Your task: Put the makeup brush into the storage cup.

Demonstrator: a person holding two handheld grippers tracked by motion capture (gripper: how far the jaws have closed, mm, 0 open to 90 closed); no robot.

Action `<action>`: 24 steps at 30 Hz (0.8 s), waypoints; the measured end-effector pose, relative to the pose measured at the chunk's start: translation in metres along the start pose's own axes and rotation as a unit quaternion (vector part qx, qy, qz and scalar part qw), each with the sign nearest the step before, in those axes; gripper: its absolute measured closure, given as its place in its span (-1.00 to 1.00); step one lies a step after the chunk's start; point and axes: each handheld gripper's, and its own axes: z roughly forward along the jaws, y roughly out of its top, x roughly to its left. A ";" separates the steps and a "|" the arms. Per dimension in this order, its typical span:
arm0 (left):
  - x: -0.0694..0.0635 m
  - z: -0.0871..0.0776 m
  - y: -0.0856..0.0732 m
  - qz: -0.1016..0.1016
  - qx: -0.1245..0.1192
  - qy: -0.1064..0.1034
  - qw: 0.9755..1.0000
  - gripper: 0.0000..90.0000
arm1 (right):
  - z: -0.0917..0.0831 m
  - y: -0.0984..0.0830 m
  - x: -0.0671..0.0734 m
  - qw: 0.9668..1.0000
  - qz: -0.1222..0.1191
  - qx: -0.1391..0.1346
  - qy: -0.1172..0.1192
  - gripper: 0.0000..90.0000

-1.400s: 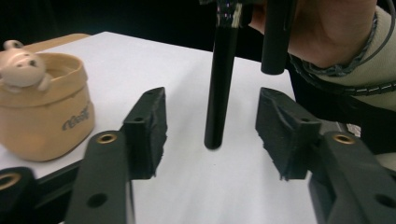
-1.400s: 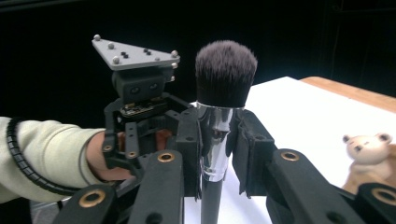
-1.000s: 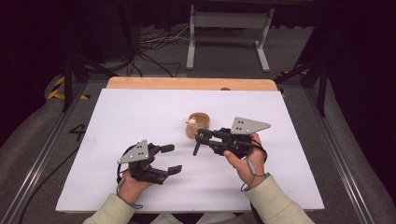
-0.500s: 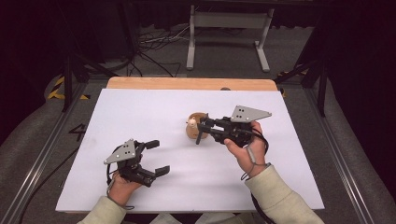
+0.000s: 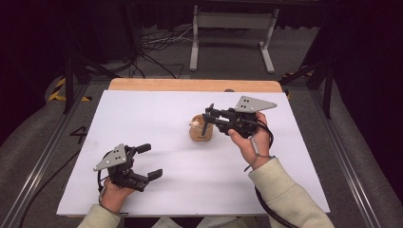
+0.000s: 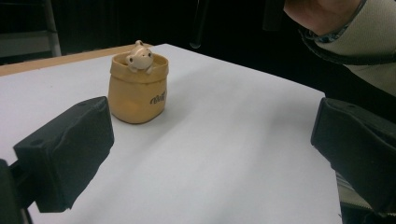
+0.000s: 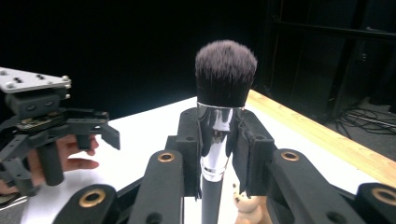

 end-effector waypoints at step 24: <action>0.011 -0.021 0.000 -0.007 0.011 0.039 0.999 -0.99 | 0.023 -0.003 -0.023 0.996 -0.018 0.007 -0.085 0.62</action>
